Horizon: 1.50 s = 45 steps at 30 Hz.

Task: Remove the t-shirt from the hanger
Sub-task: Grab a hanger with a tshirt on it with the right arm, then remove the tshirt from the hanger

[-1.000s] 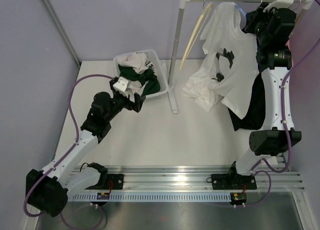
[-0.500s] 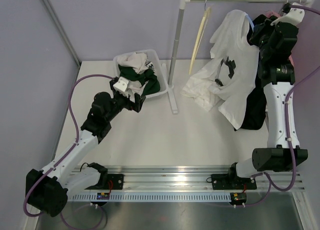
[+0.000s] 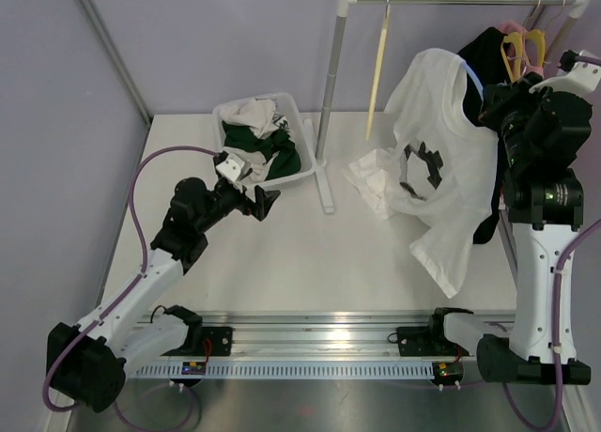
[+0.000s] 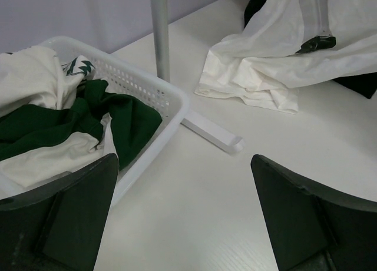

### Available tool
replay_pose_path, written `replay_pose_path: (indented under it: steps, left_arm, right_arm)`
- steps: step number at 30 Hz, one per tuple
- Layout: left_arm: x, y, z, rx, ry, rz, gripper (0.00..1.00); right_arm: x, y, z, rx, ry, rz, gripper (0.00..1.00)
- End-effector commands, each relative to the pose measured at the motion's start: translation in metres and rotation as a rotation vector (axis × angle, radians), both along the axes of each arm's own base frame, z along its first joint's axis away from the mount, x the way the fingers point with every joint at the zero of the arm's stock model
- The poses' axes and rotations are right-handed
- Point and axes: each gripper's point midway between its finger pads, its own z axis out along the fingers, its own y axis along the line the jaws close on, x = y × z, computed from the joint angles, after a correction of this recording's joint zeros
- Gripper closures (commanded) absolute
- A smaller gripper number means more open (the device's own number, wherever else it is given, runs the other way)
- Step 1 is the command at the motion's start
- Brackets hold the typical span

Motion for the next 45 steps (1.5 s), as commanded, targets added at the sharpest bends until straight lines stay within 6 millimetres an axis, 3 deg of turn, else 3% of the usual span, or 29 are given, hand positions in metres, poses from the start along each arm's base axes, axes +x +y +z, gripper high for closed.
replay_pose_path:
  steps: [1,6,11,21,36,43,45]
  left_arm:
    - [-0.021,-0.016,0.018,-0.03,-0.113,-0.138,0.01]
    - [-0.027,-0.021,0.018,-0.034,-0.134,-0.179,0.01]
    - [-0.026,-0.022,0.015,-0.032,-0.135,-0.18,0.01]
    - [-0.018,-0.024,0.007,-0.017,-0.117,-0.164,0.01]
    - [-0.003,-0.02,0.004,-0.033,-0.082,-0.083,0.01]
    - [0.002,-0.011,0.01,-0.036,-0.101,-0.02,0.01]
    - [0.005,-0.008,0.011,-0.048,-0.096,0.008,0.01]
  right_arm:
    - [-0.017,0.013,0.002,0.045,-0.011,0.06,1.0]
    - [-0.036,0.016,-0.024,0.087,0.042,0.061,1.0]
    - [-0.036,0.033,-0.065,0.091,0.127,0.157,1.0]
    - [-0.031,0.048,-0.081,0.038,0.177,0.26,1.0]
    - [-0.061,0.066,-0.117,0.013,0.241,0.346,1.0]
    - [-0.064,0.098,-0.133,-0.061,0.296,0.455,1.0]
    - [-0.064,0.117,-0.14,-0.09,0.328,0.505,1.0]
